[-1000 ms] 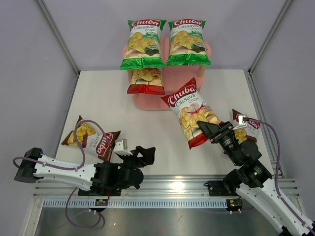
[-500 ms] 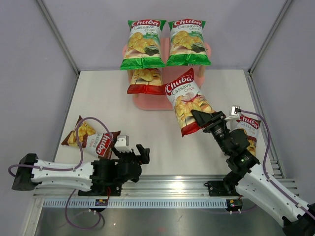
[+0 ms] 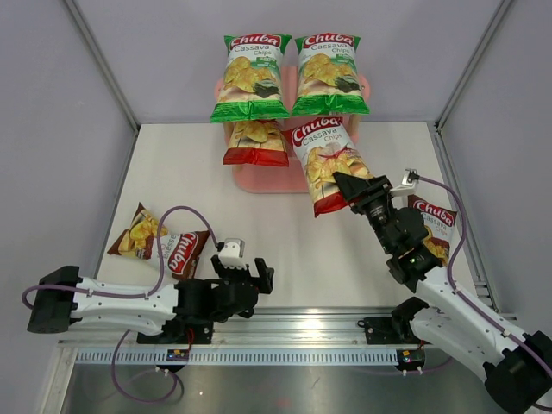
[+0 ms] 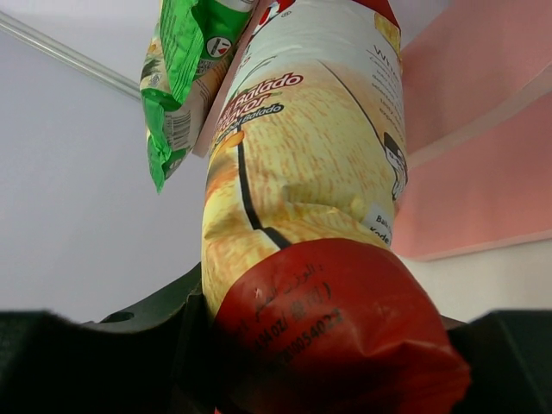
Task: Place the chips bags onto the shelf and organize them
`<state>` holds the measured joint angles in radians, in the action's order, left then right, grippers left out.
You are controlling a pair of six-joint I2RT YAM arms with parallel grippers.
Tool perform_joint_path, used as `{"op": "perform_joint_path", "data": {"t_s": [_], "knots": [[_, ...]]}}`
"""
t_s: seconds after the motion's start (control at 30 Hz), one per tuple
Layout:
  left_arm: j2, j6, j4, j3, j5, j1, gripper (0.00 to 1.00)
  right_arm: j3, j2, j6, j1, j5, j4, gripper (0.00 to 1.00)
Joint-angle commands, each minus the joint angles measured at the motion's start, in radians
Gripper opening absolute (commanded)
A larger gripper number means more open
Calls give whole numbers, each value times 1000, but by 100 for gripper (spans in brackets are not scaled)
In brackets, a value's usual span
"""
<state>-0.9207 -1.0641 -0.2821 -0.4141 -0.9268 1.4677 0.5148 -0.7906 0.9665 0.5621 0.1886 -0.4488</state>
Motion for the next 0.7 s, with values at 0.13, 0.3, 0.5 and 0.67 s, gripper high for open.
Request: {"op": "perform_joint_path", "data": {"t_s": [0.13,0.3,0.5,0.67], "knots": [[8,19,73,-2,22,-3,99,79,-62,69,-53,-9,-163,16],[32,38,80,-2,26,-3,99,82,-96,83,-85,-1,-195,16],[54,26,60,6,23,-1,99,122,-189,123,-136,-21,-215,17],[95,23,32,6,26,-1,99,157,-265,117,-142,18,-235,17]]}}
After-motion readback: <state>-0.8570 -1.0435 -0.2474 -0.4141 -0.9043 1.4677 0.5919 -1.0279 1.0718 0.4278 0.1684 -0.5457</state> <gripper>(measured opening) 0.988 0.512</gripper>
